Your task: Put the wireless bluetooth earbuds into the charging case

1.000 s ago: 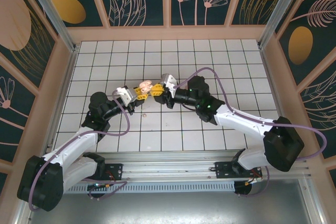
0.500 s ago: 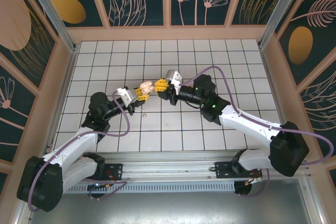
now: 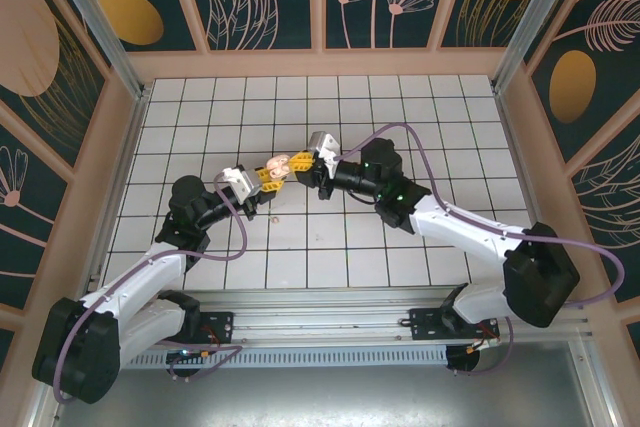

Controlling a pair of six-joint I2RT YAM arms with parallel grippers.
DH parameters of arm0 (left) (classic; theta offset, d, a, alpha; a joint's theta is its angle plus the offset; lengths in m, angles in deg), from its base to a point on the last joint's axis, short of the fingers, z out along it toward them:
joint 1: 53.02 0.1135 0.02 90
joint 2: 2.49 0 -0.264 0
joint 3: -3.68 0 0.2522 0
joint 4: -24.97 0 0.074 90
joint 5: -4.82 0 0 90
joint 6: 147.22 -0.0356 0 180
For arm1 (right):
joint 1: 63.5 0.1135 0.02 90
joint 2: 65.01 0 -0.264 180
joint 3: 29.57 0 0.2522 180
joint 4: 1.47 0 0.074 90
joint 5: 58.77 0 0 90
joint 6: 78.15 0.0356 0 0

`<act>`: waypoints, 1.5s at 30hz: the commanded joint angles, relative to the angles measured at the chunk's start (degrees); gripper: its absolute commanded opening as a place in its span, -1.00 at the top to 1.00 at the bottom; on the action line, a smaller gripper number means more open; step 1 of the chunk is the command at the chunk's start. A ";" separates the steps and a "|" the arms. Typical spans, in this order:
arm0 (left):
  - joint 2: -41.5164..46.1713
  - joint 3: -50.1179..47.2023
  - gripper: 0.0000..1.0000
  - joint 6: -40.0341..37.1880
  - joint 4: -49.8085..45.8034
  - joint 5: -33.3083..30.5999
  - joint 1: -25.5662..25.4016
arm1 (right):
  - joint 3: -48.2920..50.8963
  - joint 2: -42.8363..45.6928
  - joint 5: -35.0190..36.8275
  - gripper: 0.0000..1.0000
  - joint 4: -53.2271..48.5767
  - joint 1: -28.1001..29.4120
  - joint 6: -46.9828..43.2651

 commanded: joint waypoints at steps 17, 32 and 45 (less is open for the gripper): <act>1.14 0.94 0.95 0.85 0.31 -3.51 -0.32 | 0.20 5.71 5.37 0.71 -5.85 1.69 6.27; -2.23 -2.19 1.00 21.81 3.92 -20.13 6.99 | -6.67 2.36 17.21 0.56 -32.19 8.39 7.02; -1.53 -3.42 0.98 31.72 0.20 -32.13 9.88 | -13.64 -20.33 20.09 0.37 -26.93 9.46 19.35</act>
